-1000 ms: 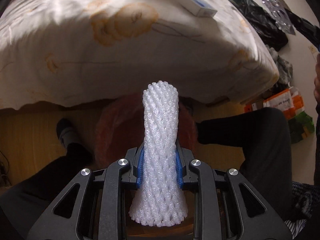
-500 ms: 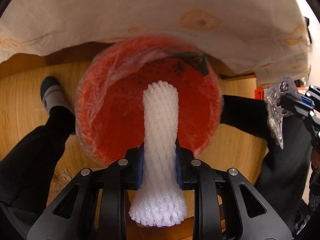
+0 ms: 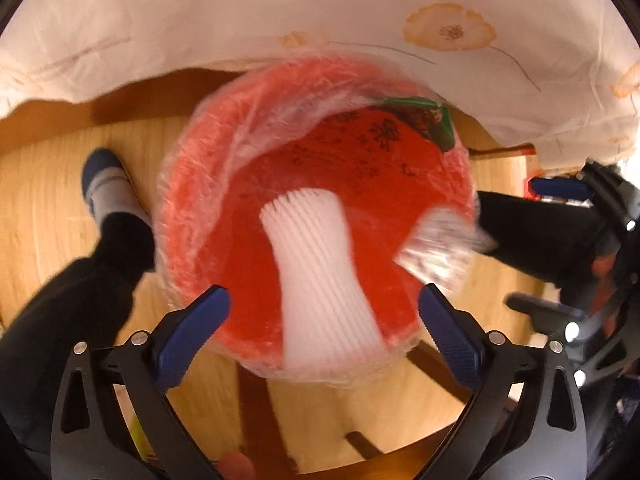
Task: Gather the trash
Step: 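Carry the foam sleeve and blister pack over the red bin while both tools open to drop them, then grasp the white printed plastic bag with the left tool while the right tool grasps crumpled brown paper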
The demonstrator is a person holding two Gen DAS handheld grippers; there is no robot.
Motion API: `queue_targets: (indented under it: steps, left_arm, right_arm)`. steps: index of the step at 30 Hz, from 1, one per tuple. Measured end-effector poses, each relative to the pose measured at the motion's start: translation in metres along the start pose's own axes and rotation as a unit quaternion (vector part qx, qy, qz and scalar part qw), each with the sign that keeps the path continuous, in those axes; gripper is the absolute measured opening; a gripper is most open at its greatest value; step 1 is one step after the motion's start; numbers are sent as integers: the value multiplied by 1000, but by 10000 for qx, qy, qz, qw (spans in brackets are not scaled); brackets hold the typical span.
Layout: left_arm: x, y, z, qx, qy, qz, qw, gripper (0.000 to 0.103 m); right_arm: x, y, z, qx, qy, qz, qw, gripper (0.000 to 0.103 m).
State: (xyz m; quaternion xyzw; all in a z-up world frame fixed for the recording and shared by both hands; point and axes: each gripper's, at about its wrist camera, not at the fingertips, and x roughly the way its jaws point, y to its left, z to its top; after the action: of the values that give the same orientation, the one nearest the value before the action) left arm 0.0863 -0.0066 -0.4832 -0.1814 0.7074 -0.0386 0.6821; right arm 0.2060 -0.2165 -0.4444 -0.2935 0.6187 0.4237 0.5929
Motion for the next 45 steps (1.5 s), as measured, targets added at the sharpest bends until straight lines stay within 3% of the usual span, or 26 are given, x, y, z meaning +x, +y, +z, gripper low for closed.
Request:
queue_targets:
  steps: [5,10,17,20,27,32,41,45]
  left_arm:
    - [-18,1,3,-42,-302,-54,9995,97]
    - [-64,-12,2,228,-983,29,9949,97]
    - [-163,-36,8,613,-2234,216,9725,97]
    - [-198,-42,22,740,-2566,355,9630,97]
    - [-261,-32,83,610,-3100,563,9471,97]
    - [-297,-18,135,552,-3355,724,9376,97]
    - [-307,-1,228,644,-3553,1030,9268,97]
    - [-305,7,268,574,-3574,1083,9259,97]
  right_arm:
    - [-26,-8,-7,258,-413,103,9988,98]
    - [-74,-13,-6,427,-961,155,9943,98]
    - [-167,-36,-3,645,-1929,-11,9791,98]
    - [-205,-55,2,793,-2332,-231,9689,98]
    - [-275,-112,25,1193,-2933,-694,9460,98]
    - [-298,-158,48,1473,-3147,-846,9339,98]
    - [-302,-219,105,1790,-3181,-1055,9250,98]
    - [-296,-243,130,1989,-3129,-1130,9218,98]
